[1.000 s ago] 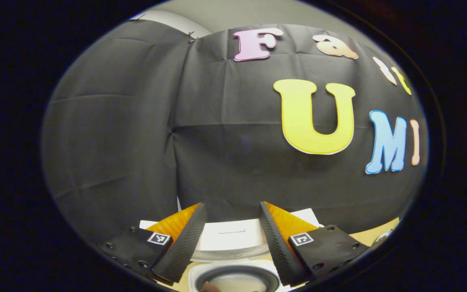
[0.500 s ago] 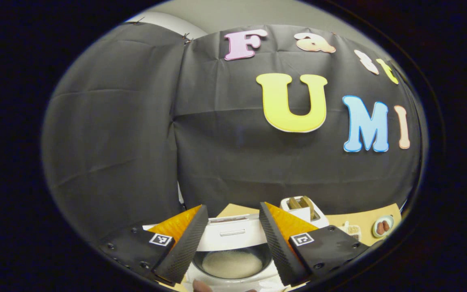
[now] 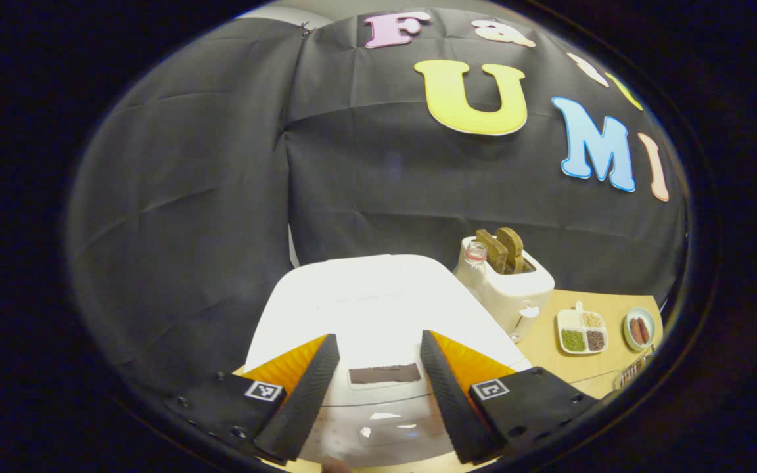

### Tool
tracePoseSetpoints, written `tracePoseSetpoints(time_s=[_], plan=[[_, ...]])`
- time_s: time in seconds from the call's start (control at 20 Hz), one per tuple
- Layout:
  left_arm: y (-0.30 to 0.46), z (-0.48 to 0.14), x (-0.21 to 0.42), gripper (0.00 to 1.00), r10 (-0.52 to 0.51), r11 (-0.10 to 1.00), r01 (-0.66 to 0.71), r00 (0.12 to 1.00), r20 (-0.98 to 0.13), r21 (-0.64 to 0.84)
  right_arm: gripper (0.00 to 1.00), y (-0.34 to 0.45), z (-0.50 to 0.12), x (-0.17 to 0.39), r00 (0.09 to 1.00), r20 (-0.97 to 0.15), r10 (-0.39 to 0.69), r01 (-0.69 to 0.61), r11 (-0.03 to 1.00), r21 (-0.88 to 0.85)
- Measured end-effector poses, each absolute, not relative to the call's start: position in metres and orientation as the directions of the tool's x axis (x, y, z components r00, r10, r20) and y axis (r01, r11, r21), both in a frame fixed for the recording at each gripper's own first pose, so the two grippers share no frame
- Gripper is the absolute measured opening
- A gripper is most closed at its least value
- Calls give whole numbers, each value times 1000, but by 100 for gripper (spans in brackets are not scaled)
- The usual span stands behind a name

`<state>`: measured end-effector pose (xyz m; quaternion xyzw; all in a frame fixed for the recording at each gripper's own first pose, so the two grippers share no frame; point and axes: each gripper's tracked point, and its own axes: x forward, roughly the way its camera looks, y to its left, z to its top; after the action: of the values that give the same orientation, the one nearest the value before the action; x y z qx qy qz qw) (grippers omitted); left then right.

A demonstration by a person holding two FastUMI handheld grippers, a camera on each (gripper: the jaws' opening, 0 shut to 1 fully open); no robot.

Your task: Close the left gripper, press the button to open the rice cooker; take a wooden spoon from the chopstick holder with the right hand, scoop a spoonful of rice and pour it into the rice cooker, then put the wooden spoon back into the chopstick holder.

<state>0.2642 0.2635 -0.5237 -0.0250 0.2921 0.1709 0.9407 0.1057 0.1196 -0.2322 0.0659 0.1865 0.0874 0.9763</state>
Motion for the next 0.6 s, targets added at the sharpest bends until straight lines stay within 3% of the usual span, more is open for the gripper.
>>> tracePoseSetpoints(time_s=[0.1,0.25,0.35,0.6], plan=[[263,-519,263,87,308,937,-346,765,-566,43,100,120,-227,105,919,-341,199,-151,975,163],[261,-510,259,98,288,938,-346,764,-578,10,100,114,-220,103,926,-322,195,-154,977,148],[266,-478,260,99,313,933,-359,798,-514,11,100,104,-217,104,931,-315,184,-151,980,127],[200,-352,230,95,189,971,-227,919,-345,-73,100,74,-181,118,958,-235,165,-148,985,90]])
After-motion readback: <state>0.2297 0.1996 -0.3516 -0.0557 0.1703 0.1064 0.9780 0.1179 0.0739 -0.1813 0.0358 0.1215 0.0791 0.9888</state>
